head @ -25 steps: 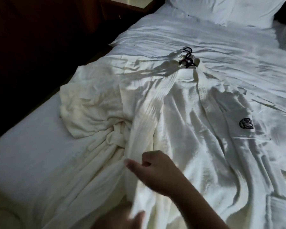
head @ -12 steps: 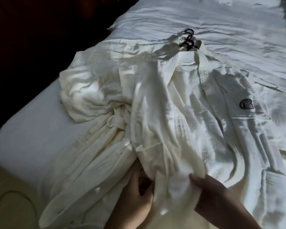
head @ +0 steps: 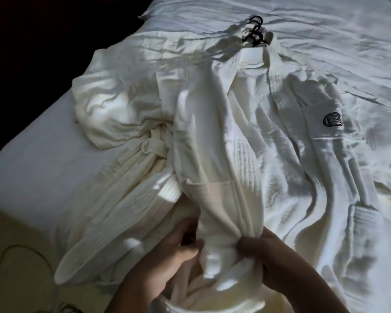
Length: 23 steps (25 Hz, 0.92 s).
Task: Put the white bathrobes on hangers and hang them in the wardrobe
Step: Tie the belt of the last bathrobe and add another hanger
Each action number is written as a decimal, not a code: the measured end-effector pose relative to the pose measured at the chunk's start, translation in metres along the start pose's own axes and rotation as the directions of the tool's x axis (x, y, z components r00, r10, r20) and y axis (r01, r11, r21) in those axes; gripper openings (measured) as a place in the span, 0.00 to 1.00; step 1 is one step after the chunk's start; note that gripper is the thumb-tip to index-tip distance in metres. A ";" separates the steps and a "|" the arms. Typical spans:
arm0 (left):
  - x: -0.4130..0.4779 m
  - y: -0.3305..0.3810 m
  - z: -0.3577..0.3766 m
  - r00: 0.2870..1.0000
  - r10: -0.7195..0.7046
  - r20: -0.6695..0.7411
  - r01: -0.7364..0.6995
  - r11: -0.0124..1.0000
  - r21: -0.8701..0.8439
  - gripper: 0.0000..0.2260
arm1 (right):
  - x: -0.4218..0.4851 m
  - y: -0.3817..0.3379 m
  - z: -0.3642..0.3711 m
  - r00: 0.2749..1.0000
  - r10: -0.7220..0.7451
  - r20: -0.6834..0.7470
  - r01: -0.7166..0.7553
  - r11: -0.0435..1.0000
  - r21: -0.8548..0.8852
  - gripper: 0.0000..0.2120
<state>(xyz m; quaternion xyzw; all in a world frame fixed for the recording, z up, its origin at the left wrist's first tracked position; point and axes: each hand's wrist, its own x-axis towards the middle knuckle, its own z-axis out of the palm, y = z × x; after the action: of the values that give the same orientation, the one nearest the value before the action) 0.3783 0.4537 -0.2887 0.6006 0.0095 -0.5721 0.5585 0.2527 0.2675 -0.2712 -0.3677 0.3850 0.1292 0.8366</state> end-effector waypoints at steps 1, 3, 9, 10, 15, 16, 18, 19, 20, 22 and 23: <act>0.000 -0.003 -0.002 1.000 0.013 0.027 -0.013 1.000 0.000 0.23 | -0.002 0.000 0.000 1.000 0.012 0.012 -0.013 0.998 0.060 0.27; -0.001 -0.010 -0.004 0.998 -0.002 0.059 0.003 1.000 -0.021 0.34 | -0.011 0.003 0.003 0.998 0.045 0.053 -0.054 0.979 0.197 0.28; -0.040 -0.009 -0.034 0.954 0.172 -0.247 -0.221 0.958 -0.185 0.22 | -0.024 0.002 0.000 0.998 -0.004 0.058 -0.007 0.980 0.200 0.37; -0.048 -0.007 -0.041 0.924 0.210 -0.320 -0.305 0.908 -0.287 0.22 | -0.019 0.004 -0.002 0.999 -0.027 0.030 0.024 0.993 0.112 0.32; -0.053 -0.027 -0.050 0.843 0.122 -0.523 -0.183 0.981 -0.065 0.10 | -0.007 0.034 0.003 0.972 -0.114 -0.205 0.080 0.983 -0.167 0.21; -0.052 -0.028 -0.052 0.818 0.135 -0.559 -0.145 0.989 0.027 0.10 | -0.014 0.036 0.001 0.995 -0.036 -0.092 0.023 0.989 -0.149 0.23; -0.054 -0.029 -0.053 0.833 0.252 -0.492 -0.089 0.940 0.331 0.08 | -0.034 0.033 0.000 0.999 0.050 0.010 -0.049 0.992 -0.114 0.22; -0.057 -0.030 -0.050 0.876 0.277 -0.396 -0.037 0.856 0.516 0.12 | -0.041 0.035 -0.001 0.998 -0.003 -0.057 -0.004 0.993 -0.114 0.19; -0.060 -0.034 -0.046 0.895 0.293 -0.336 0.000 0.753 0.658 0.17 | -0.043 0.040 -0.003 0.974 -0.105 -0.203 0.066 0.979 -0.192 0.16; -0.063 -0.044 -0.039 0.867 0.332 -0.372 0.083 0.639 0.765 0.19 | -0.052 0.049 0.005 0.852 -0.297 -0.431 0.073 0.882 -0.465 0.13; -0.070 -0.046 -0.036 0.859 0.287 -0.424 0.129 0.679 0.723 0.18 | -0.063 0.050 0.016 0.857 -0.285 -0.429 0.013 0.845 -0.534 0.13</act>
<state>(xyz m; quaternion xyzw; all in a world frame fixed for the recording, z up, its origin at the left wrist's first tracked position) 0.3484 0.5395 -0.2803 0.8998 -0.1003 -0.3239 0.2747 0.1947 0.3182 -0.2434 -0.6272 0.5058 0.0613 0.5890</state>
